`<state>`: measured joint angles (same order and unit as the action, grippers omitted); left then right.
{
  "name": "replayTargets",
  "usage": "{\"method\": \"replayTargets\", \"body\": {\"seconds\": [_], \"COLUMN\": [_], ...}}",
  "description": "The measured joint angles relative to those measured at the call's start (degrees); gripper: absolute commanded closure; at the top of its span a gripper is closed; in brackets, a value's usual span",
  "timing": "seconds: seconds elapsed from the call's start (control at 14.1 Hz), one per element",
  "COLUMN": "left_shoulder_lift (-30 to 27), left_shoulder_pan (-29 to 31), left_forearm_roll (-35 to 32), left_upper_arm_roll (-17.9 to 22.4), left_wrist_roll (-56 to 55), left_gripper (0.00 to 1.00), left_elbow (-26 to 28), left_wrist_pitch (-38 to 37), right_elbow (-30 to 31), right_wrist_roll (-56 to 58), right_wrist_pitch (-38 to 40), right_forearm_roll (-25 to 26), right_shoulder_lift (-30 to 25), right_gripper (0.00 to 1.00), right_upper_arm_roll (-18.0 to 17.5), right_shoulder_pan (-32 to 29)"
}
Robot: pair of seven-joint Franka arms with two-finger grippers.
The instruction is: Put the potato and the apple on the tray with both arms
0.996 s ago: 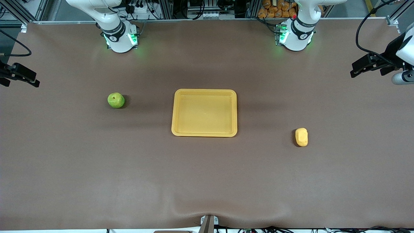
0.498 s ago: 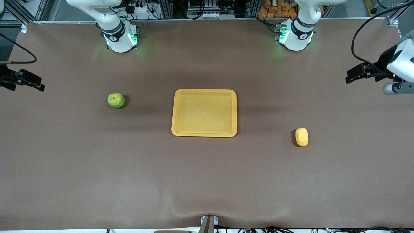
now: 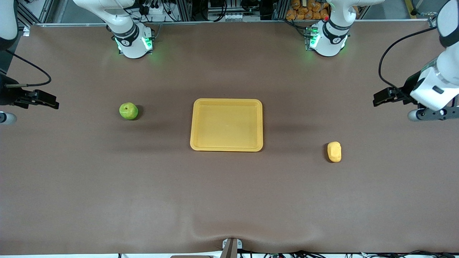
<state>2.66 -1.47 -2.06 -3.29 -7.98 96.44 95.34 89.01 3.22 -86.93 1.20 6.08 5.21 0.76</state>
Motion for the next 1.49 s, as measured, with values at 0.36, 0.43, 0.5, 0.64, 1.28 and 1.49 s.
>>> {"method": "replayTargets", "body": {"seconds": [0.36,0.43,0.5,0.64,1.28,1.49], "left_shoulder_lift": [1.5,2.1,2.8,3.9,7.0,8.0], "left_shoulder_pan": [0.0,0.0,0.0,0.0,0.3,0.6], "left_forearm_roll": [0.0,0.0,-0.2,-0.5,-0.6,-0.6], "left_upper_arm_roll": [0.0,0.0,0.0,0.0,0.1,0.1], "left_wrist_roll": [0.0,0.0,0.0,0.0,0.0,0.1], "left_gripper": [0.00,0.00,0.00,0.00,0.00,0.00], "left_elbow": [4.6,4.7,4.8,5.3,13.1,16.4], "left_wrist_pitch": [6.9,7.6,8.5,10.2,24.9,30.8], "right_elbow": [0.0,0.0,0.1,0.1,0.3,1.8], "right_wrist_roll": [0.0,0.0,0.0,0.0,0.3,0.3], "right_wrist_pitch": [-0.1,0.2,0.6,1.4,5.1,5.3], "right_forearm_roll": [0.0,0.0,0.0,0.0,0.0,0.0], "right_shoulder_lift": [1.9,2.3,2.8,4.3,11.3,11.8], "right_gripper": [0.00,0.00,0.00,0.00,0.00,0.00], "right_upper_arm_roll": [0.2,0.2,0.2,0.1,-0.1,-0.4], "right_shoulder_pan": [0.0,0.0,0.0,0.0,0.0,0.3]}}
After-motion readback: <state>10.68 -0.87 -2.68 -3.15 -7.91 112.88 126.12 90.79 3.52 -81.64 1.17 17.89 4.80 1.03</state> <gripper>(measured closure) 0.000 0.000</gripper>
